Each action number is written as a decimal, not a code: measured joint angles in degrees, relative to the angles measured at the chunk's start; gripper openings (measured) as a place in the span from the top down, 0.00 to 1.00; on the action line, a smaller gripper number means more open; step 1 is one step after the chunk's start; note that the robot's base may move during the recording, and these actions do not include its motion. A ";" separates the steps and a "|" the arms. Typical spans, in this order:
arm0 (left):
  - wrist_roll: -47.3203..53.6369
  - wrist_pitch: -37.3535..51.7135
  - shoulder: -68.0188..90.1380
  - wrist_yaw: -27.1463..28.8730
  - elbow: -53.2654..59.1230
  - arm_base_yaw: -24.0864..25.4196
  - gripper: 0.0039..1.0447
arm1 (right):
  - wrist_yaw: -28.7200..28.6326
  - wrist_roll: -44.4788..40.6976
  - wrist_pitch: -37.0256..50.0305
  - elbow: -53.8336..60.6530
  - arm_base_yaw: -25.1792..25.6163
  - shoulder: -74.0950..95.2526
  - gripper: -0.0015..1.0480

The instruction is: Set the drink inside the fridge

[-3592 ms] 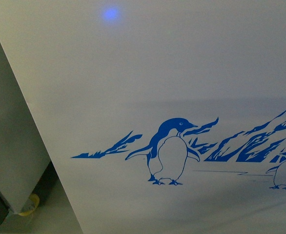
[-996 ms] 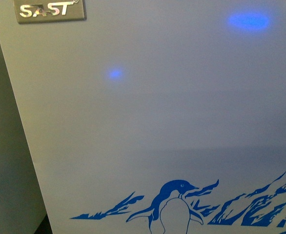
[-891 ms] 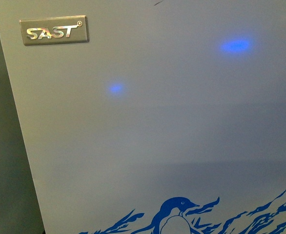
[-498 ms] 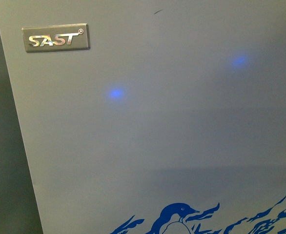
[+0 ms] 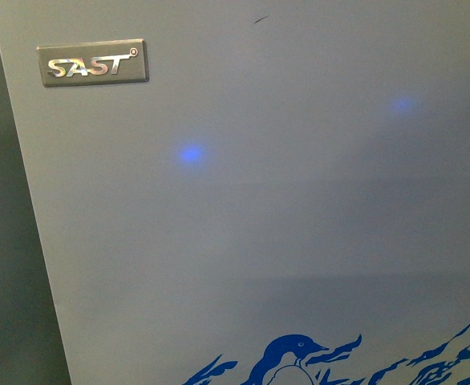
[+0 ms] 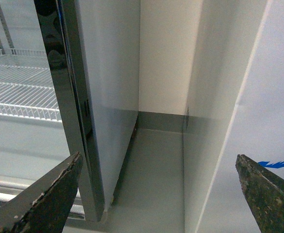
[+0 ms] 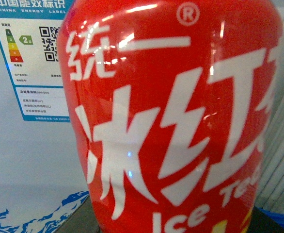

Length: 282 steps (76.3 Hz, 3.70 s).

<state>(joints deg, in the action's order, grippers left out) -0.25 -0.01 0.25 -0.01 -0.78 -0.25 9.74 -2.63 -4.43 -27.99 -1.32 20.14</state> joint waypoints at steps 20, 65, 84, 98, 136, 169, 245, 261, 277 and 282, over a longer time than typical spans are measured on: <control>0.00 0.00 0.00 0.02 0.00 0.00 0.08 | 0.33 0.00 0.00 0.37 0.00 -0.26 0.65; 0.02 0.00 0.00 0.00 0.00 0.00 0.08 | 0.31 0.00 0.00 0.39 0.00 -0.50 0.65; 0.00 0.00 0.00 0.00 0.00 0.00 0.08 | 0.33 0.00 -0.07 0.66 0.00 -0.50 0.65; 0.02 0.00 0.00 0.02 0.00 0.00 0.08 | 0.31 0.02 -0.07 0.66 0.00 -0.48 0.65; 0.02 0.00 0.00 0.02 0.00 0.00 0.08 | 0.33 0.02 -0.07 0.66 0.00 -0.48 0.65; 0.02 0.00 0.00 0.02 0.00 0.00 0.08 | 0.33 0.02 -0.07 0.63 0.00 -0.48 0.65; 20.09 29.53 77.31 -34.49 -49.83 -7.56 0.08 | 0.35 0.02 -0.07 0.63 -0.11 -0.48 0.65; 34.56 17.53 82.77 -42.53 -61.70 -15.30 0.08 | 0.35 0.02 -0.07 0.66 -0.11 -0.48 0.65; 46.53 1.22 90.29 -43.10 -73.20 -23.80 0.08 | 0.37 0.02 -0.07 0.66 -0.11 -0.48 0.65; 47.93 -0.61 92.37 -41.86 -75.47 -25.59 0.08 | 0.35 0.02 -0.07 0.63 -0.11 -0.48 0.65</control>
<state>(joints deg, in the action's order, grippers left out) 47.68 -0.62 92.62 -41.87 -76.25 -25.85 10.09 -2.61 -4.49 -27.35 -1.43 19.66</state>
